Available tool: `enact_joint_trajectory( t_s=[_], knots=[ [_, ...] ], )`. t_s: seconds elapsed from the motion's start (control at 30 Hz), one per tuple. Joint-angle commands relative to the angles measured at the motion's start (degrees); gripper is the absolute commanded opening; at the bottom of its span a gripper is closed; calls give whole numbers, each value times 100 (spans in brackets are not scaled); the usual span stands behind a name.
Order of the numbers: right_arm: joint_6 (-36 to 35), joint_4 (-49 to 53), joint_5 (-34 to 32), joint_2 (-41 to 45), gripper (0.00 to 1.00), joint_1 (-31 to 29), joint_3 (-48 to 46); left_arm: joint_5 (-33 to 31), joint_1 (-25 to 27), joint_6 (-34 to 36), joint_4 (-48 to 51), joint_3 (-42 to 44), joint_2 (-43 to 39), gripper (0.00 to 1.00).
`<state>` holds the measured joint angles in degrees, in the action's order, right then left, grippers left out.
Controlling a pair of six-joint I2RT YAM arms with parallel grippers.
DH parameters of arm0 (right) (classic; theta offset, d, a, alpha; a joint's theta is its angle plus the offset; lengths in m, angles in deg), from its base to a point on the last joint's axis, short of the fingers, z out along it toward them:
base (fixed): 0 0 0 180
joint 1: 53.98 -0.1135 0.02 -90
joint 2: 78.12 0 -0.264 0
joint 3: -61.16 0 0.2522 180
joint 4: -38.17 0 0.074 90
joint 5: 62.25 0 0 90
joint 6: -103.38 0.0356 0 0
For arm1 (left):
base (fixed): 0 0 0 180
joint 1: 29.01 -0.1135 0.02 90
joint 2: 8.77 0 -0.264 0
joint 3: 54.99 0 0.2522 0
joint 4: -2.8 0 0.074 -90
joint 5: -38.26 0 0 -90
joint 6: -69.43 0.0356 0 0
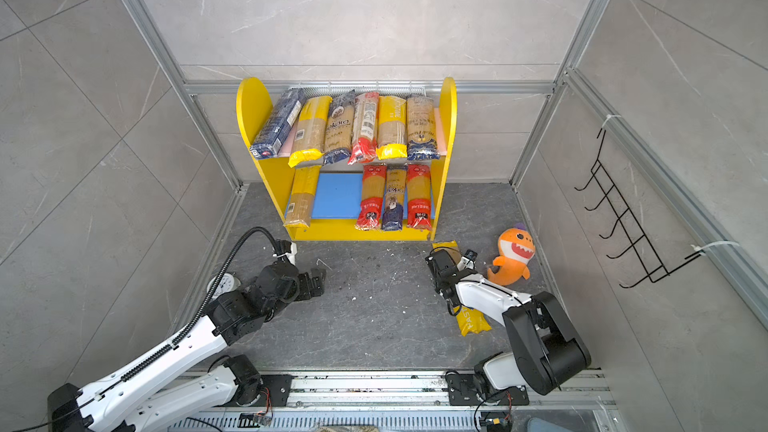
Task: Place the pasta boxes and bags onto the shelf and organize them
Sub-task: 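Grasp the yellow Pastatime bag with the right gripper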
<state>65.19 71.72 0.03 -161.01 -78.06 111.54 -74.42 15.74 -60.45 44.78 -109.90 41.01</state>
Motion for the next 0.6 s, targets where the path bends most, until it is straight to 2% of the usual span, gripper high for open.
enact_joint_trajectory(
  t_s=[0.0,0.1,0.33,0.47,0.57],
  knots=[
    [-78,-515,748,-100,99,-165,-119,-244,22,42,-19,-105,-124,100],
    [5,-612,1019,-33,98,-499,-145,-259,21,53,3,-87,-135,100],
    [456,-536,904,-627,98,-1823,476,-271,21,42,104,-41,-348,100],
    [640,-263,628,-1053,98,-2260,925,-315,25,6,293,27,-637,100],
    [684,191,133,-947,98,-2462,1050,-347,27,-4,415,113,-875,100]
  ],
)
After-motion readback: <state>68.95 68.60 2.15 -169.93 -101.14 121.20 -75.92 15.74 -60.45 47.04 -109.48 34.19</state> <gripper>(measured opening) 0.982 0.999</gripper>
